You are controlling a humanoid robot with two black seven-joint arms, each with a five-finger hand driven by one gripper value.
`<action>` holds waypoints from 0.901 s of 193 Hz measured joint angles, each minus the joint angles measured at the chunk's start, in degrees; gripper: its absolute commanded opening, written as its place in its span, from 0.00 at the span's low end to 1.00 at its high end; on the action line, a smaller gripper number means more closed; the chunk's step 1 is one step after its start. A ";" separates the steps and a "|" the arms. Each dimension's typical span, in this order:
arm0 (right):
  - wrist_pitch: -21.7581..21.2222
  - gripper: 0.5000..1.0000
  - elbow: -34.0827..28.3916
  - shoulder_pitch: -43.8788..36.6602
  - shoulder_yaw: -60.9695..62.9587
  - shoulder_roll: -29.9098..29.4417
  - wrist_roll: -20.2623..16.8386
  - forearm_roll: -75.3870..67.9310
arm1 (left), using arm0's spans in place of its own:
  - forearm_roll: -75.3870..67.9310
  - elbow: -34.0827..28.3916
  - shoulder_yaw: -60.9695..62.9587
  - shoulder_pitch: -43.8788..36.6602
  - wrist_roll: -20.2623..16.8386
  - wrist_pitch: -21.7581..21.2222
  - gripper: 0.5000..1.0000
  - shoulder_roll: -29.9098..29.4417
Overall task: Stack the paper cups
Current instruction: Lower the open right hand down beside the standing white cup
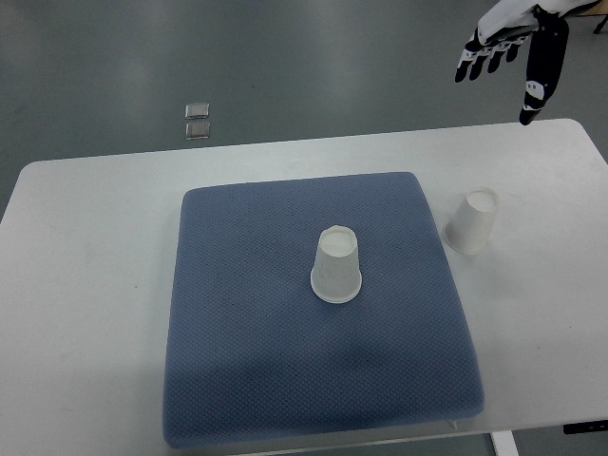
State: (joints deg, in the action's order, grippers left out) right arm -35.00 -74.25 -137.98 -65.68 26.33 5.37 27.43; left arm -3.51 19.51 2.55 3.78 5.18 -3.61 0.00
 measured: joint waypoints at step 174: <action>17.86 0.83 11.27 28.08 -0.79 -6.07 -1.16 -3.19 | 0.30 -0.62 -0.29 -0.27 -0.01 -0.08 1.00 0.00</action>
State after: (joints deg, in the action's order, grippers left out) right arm -17.13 -62.98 -109.90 -66.48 20.26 4.21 24.24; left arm -3.21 18.89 2.26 3.51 5.17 -3.69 0.00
